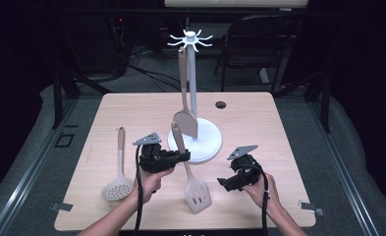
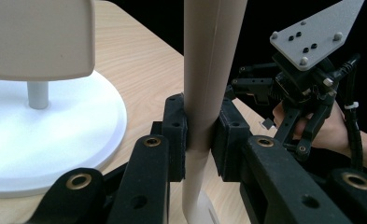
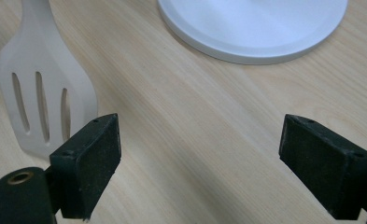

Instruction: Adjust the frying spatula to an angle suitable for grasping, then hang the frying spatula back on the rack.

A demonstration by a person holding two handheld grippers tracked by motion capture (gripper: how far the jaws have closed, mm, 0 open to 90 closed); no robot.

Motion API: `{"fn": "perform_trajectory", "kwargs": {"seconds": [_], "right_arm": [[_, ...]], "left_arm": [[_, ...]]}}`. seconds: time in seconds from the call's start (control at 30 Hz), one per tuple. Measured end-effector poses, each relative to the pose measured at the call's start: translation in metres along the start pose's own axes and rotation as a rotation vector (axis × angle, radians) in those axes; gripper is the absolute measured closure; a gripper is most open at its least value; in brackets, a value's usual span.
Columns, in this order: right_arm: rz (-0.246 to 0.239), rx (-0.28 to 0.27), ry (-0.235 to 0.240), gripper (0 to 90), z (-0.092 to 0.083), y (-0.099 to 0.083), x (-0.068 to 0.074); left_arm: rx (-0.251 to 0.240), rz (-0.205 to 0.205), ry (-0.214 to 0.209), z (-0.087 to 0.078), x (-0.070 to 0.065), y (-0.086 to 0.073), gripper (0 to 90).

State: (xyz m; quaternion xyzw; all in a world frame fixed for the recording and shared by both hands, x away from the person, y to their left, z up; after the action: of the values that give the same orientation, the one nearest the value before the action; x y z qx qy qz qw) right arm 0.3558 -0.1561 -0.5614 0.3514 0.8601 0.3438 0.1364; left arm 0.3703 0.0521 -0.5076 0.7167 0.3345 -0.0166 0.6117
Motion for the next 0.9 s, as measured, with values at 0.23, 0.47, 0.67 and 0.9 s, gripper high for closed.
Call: {"fn": "perform_trajectory", "kwargs": {"seconds": [0.23, 0.47, 0.67, 0.9], "right_arm": [[0.002, -0.003, -0.013, 12.4, -0.002, 0.001, -0.004], [0.024, -0.005, -0.041, 11.7, -0.006, -0.002, -0.015], [0.022, 0.007, -0.057, 10.9, -0.005, -0.003, -0.020], [0.033, 0.011, -0.059, 10.4, -0.004, -0.005, -0.023]], "left_arm": [[-0.016, 0.030, -0.008, 0.001, -0.006, 0.011, 77.4], [-0.021, 0.072, -0.003, 0.003, -0.010, 0.021, 77.4], [-0.001, 0.099, 0.006, 0.006, -0.011, 0.024, 77.4], [0.019, 0.154, 0.017, 0.009, -0.015, 0.035, 77.3]]}}
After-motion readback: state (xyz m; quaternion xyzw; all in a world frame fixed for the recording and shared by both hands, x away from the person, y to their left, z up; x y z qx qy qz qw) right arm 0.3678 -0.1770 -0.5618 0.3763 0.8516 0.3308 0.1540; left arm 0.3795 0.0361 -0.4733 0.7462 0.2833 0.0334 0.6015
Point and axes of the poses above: each handheld gripper's, and its own axes: z roughly forward along the jaws, y roughly out of its top, x roughly to its left, the point moved 7 cm from there along z, roughly forward along the jaws, and after that the axes turned 6 degrees about -x, right-handed, at the moved point
